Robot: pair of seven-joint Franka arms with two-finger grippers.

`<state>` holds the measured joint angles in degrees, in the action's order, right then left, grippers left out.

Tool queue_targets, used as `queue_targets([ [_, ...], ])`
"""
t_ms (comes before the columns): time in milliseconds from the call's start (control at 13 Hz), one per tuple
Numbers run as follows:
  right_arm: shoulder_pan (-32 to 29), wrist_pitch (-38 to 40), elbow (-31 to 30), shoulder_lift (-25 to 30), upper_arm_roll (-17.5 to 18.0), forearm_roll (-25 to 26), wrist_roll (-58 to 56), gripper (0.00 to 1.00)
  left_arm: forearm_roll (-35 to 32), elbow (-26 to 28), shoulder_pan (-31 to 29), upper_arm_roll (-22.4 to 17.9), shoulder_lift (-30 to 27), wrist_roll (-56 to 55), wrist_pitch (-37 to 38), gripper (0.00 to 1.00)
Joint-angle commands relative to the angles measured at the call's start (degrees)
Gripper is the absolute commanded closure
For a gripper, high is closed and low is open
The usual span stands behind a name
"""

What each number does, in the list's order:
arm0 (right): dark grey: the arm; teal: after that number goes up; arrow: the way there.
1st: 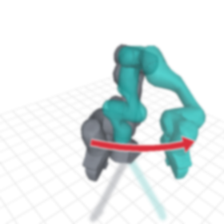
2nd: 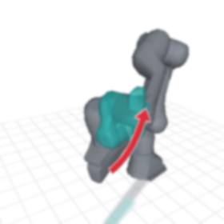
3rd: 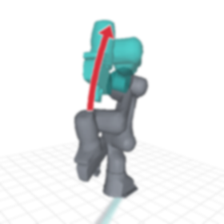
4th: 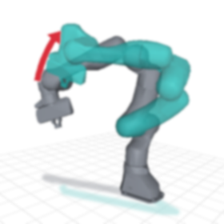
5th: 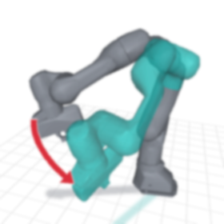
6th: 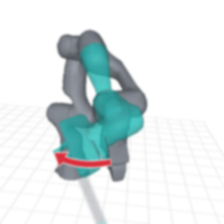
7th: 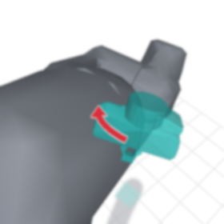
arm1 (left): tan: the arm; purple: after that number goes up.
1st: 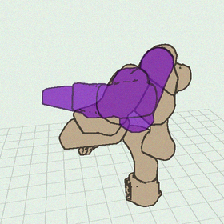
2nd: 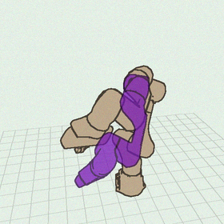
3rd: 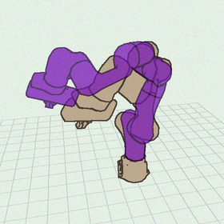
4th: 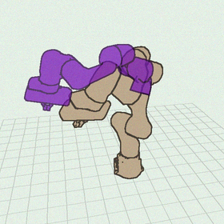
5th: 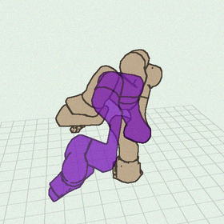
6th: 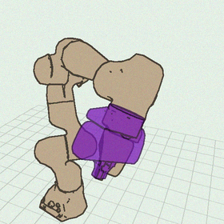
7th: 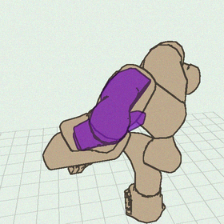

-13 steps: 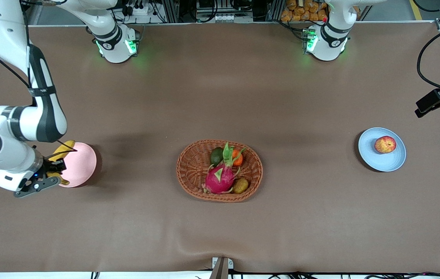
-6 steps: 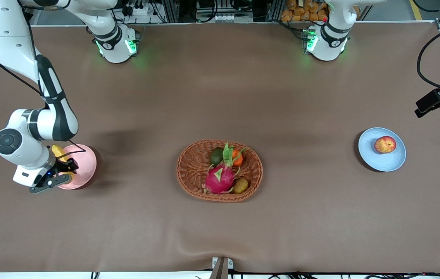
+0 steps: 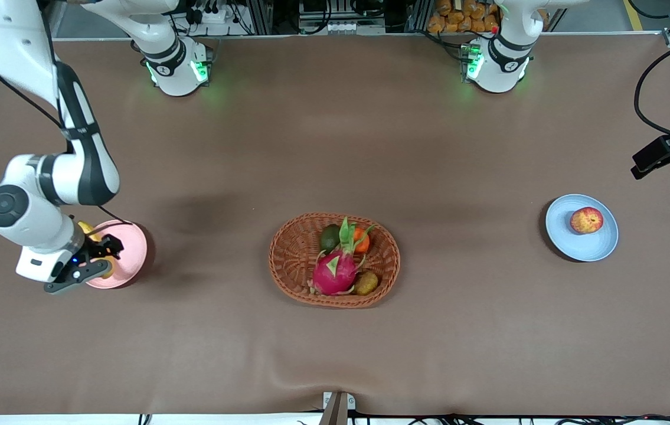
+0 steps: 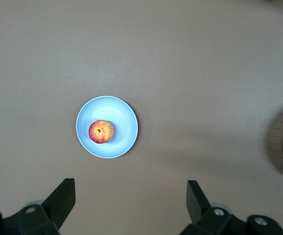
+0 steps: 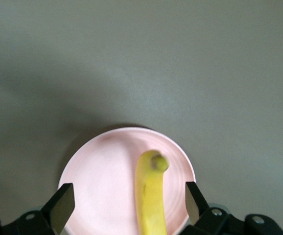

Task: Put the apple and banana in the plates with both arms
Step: 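Lower the banana onto the pink plate and open the right gripper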

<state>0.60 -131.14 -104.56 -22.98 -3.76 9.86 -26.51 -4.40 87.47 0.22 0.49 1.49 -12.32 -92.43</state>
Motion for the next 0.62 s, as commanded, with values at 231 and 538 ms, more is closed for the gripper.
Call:
queue_targets([
  [231, -0.17, 15.71, 2.07, 10.93, 0.69, -10.02, -1.17, 0.0, 0.71, 0.16, 0.22, -0.49, -0.43, 1.33, 0.14, 0.0],
  [538, -0.87, 24.43, 5.15, 16.72, 0.16, -10.65, -1.0, 0.0, 0.97, 0.16, 0.22, -0.49, -0.34, 1.33, 0.06, 0.0],
])
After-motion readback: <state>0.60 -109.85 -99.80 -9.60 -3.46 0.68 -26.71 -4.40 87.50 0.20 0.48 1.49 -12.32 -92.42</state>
